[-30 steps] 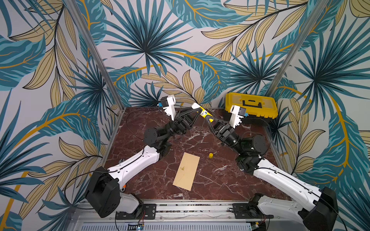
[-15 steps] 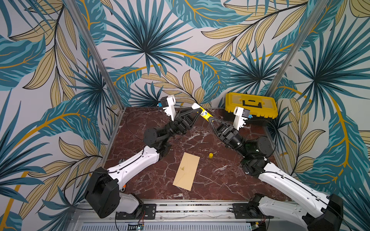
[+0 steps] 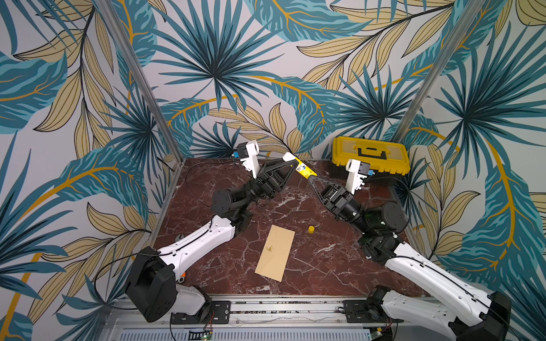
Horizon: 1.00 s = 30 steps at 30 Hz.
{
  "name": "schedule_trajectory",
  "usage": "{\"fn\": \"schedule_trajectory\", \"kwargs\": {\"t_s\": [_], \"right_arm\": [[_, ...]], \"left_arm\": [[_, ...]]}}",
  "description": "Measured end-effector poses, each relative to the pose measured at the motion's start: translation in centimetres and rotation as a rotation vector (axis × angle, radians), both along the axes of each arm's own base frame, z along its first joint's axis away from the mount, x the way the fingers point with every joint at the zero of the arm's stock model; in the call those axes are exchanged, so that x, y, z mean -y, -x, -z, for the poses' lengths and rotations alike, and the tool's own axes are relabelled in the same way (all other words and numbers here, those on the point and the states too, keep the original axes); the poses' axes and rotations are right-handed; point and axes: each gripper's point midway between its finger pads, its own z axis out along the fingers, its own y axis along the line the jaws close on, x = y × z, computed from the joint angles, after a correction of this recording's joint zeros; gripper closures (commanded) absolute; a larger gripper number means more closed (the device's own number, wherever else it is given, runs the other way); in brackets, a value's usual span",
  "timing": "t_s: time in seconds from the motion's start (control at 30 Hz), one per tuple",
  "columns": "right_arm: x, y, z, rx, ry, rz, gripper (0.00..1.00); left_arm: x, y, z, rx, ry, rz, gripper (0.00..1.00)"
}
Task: Seal the envelope with a glue stick
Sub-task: Screw the glue stick.
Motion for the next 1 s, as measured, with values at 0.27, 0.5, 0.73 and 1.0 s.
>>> {"fn": "schedule_trajectory", "kwargs": {"t_s": [0.27,0.5,0.73,1.0], "right_arm": [[0.0,0.3,0.0,0.009,0.009,-0.004,0.81],[0.3,0.6,0.1,0.048,0.092,0.041,0.89],[1.8,1.3,-0.6,0.217,0.379,0.228,0.99],[1.7,0.6,1.6,0.653,0.847,0.429,0.99]], "left_arm": [[-0.1,0.0,-0.1,-0.008,0.007,0.009,0.83],[0.2,0.1,0.1,-0.019,-0.006,0.026,0.84],[0.8,0.9,0.4,-0.047,-0.057,0.062,0.85],[1.1,0.0,1.3,-0.106,-0.099,0.047,0.86]]}}
